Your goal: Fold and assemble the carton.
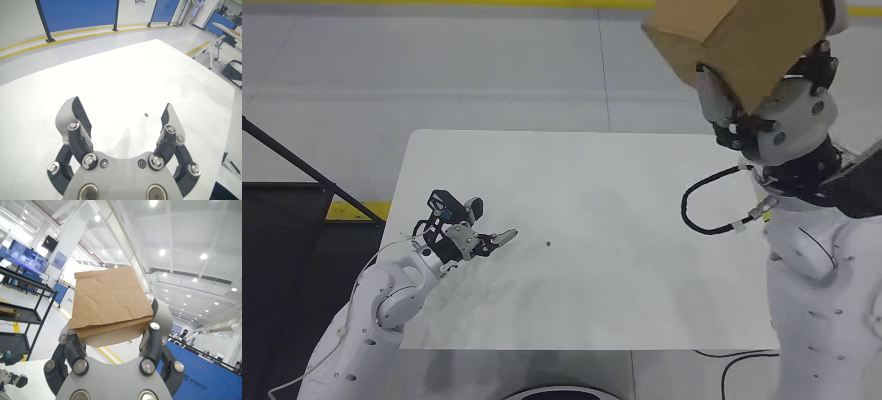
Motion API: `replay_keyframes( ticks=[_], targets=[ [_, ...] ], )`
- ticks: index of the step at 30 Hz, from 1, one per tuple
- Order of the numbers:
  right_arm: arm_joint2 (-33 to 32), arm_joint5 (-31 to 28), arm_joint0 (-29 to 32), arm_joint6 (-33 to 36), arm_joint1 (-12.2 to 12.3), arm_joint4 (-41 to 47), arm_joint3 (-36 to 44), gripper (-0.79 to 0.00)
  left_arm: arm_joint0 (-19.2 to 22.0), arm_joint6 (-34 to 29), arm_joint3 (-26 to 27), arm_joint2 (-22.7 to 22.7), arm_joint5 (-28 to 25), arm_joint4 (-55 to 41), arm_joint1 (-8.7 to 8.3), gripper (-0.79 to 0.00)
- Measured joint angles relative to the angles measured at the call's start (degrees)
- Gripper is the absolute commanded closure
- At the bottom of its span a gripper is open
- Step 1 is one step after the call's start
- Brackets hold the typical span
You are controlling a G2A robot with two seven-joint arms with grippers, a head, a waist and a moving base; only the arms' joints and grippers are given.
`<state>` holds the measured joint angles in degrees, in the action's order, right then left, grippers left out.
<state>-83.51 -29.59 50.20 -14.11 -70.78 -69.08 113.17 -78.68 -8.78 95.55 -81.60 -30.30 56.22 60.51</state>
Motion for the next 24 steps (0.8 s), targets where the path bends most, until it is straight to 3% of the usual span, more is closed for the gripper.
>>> replay_keyframes(
  ticks=[14, 19, 24],
  targets=[
    [0.52, -8.87, -1.58, -7.93, -0.17, 16.14, -9.03, 0.0, 0.0, 0.0, 0.0, 0.0, 0.0, 0.0, 0.0, -0.785],
    [0.81, -11.41, -2.39, -7.43, -0.07, 16.71, -10.11, 0.0, 0.0, 0.0, 0.0, 0.0, 0.0, 0.0, 0.0, -0.785],
    [1.25, -11.78, -2.86, -0.86, 0.39, 10.02, -8.91, 0.0, 0.0, 0.0, 0.0, 0.0, 0.0, 0.0, 0.0, -0.785]
  ],
)
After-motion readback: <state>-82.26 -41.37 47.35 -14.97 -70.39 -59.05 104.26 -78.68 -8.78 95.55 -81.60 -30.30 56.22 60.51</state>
